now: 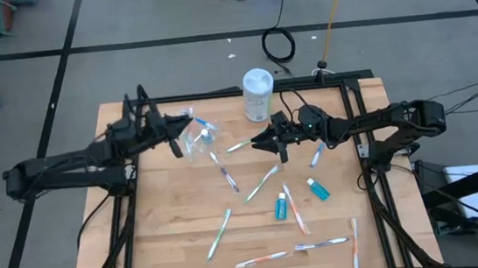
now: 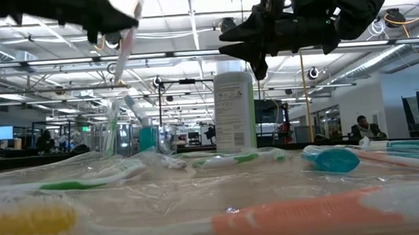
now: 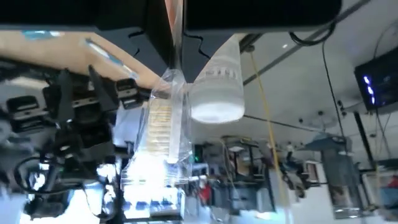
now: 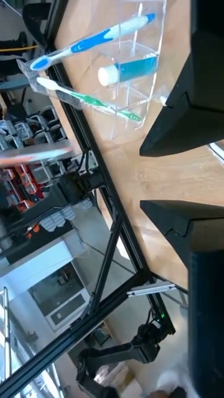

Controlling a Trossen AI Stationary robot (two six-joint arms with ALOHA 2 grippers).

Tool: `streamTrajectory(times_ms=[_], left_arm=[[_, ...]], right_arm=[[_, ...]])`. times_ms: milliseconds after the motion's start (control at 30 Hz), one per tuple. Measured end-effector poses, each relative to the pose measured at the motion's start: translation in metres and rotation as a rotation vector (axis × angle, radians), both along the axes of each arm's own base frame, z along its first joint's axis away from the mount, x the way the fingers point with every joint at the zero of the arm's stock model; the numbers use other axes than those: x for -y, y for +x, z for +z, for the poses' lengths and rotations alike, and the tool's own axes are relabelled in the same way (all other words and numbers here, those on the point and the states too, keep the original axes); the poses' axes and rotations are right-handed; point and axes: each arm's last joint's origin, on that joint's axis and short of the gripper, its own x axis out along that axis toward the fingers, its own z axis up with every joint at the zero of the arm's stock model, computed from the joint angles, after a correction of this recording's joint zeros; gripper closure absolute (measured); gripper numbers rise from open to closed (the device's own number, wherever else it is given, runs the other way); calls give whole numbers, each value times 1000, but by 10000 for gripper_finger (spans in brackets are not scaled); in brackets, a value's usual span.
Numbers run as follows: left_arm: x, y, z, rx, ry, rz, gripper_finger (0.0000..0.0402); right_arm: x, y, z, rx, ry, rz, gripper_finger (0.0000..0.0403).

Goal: Pick & Place toothbrushing station
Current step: Put the orange toothbrush into the left of the transparent organizer

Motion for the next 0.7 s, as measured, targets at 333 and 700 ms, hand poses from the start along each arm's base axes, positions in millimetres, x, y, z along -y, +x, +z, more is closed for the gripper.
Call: streamTrajectory(times_ms=[333, 700], left_arm=[[0, -25, -82, 205, -35, 217, 396], [6, -32, -111, 110, -88, 259, 396]], right_arm=[[0, 0, 0, 1, -10, 1, 289], [0, 0, 0, 2, -10, 0, 289]])
